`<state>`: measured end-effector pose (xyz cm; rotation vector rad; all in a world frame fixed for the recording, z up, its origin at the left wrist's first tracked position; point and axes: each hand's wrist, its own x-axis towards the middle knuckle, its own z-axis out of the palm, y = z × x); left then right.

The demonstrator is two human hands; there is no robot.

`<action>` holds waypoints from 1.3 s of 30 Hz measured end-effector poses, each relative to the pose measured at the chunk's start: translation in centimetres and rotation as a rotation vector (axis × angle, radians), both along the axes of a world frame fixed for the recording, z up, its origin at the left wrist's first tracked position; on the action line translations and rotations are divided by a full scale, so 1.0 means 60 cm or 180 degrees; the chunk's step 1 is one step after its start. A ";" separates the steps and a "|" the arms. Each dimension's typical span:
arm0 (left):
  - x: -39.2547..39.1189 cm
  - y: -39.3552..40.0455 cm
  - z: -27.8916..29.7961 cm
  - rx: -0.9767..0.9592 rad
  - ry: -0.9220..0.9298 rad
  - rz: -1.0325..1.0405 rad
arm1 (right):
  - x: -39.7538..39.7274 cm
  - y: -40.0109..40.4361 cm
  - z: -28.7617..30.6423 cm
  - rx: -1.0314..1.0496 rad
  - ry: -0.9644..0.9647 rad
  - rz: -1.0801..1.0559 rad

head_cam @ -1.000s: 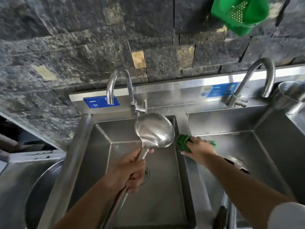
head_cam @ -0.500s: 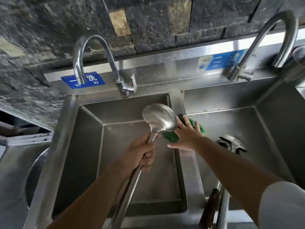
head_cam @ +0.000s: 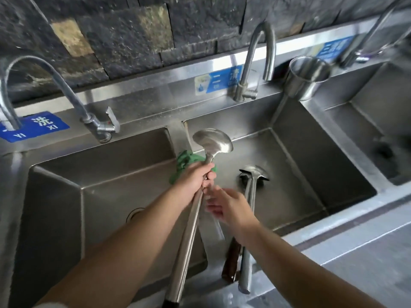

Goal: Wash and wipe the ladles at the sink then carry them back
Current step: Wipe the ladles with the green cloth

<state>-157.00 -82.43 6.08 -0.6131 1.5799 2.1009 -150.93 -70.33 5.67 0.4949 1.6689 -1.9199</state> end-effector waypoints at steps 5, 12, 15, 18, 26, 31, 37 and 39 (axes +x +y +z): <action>-0.042 0.102 -0.035 0.0331 -0.0245 -0.0222 | 0.009 0.056 -0.013 -0.0361 -0.0157 -0.0550; -0.059 0.199 -0.110 0.0320 -0.0407 -0.0251 | -0.026 0.132 -0.070 0.0486 -0.0350 -0.0658; -0.054 0.209 -0.150 -0.0076 -0.0441 -0.0747 | -0.041 0.155 -0.115 0.0627 -0.0550 -0.0740; -0.045 0.207 -0.176 -0.0443 -0.0449 -0.1105 | -0.050 0.163 -0.153 0.0514 -0.0789 -0.0884; -0.052 0.228 -0.212 -0.1125 -0.0321 -0.1673 | -0.079 0.189 -0.227 0.0874 -0.1112 -0.0925; -0.049 0.230 -0.261 -0.1702 -0.0501 -0.1797 | -0.103 0.198 -0.242 0.1340 -0.1073 -0.0483; -0.045 0.232 -0.267 -0.1419 -0.0919 -0.1316 | -0.117 0.189 -0.240 0.2048 -0.0666 0.0279; -0.045 0.232 -0.270 -0.1317 -0.1204 -0.1162 | -0.118 0.178 -0.254 0.1813 -0.0822 0.0139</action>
